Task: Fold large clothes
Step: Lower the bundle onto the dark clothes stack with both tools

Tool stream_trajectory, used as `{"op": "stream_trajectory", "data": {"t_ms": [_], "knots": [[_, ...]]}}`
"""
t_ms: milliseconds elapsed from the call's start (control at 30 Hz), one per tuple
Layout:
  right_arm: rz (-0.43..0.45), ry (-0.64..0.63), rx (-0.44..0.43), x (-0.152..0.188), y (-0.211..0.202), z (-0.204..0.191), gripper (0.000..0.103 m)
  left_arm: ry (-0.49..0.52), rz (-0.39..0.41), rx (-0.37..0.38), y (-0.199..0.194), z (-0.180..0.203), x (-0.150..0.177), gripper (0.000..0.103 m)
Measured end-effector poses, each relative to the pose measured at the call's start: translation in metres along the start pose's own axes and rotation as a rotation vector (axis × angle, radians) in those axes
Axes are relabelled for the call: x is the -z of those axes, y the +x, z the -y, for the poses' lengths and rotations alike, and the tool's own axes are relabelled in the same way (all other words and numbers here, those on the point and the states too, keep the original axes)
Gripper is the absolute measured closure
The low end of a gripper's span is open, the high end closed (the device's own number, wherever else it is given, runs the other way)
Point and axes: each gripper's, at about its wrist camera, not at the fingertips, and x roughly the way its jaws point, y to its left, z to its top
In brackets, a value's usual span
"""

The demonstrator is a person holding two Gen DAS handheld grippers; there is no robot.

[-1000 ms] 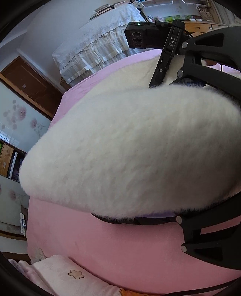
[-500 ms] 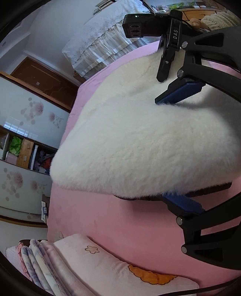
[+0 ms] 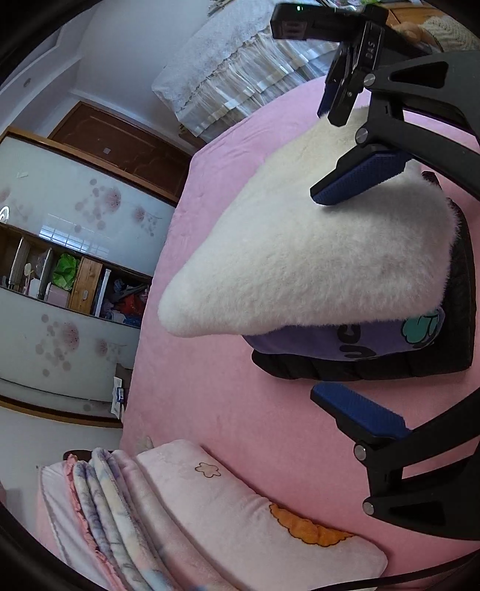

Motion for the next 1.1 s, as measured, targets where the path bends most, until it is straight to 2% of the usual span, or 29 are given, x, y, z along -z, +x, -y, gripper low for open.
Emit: {"op": "stream_trajectory", "data": {"t_ms": [233,600,733,800,933,1100], "knots": [[0.061,-0.099,0.036,-0.004,-0.014,-0.023,0.026,0.052,0.005,-0.051,-0.004,0.017,-0.003,0.007],[0.087,-0.231,0.052,0.003,0.004,-0.067,0.026,0.047,0.05,-0.045,-0.021,0.015,-0.003,0.007],[0.128,-0.224,0.066,-0.004,0.013,-0.077,0.026,0.023,0.064,-0.037,-0.025,0.008,-0.002,0.007],[0.076,-0.214,0.036,-0.007,0.027,-0.077,0.026,0.004,0.067,-0.03,-0.025,0.002,-0.001,0.007],[-0.033,-0.17,-0.104,0.005,0.053,-0.071,0.026,-0.013,0.061,-0.032,-0.023,-0.005,0.003,0.007],[-0.039,-0.302,-0.091,0.042,0.056,-0.104,0.024,-0.006,0.039,-0.033,-0.019,-0.004,0.01,0.007]]}}
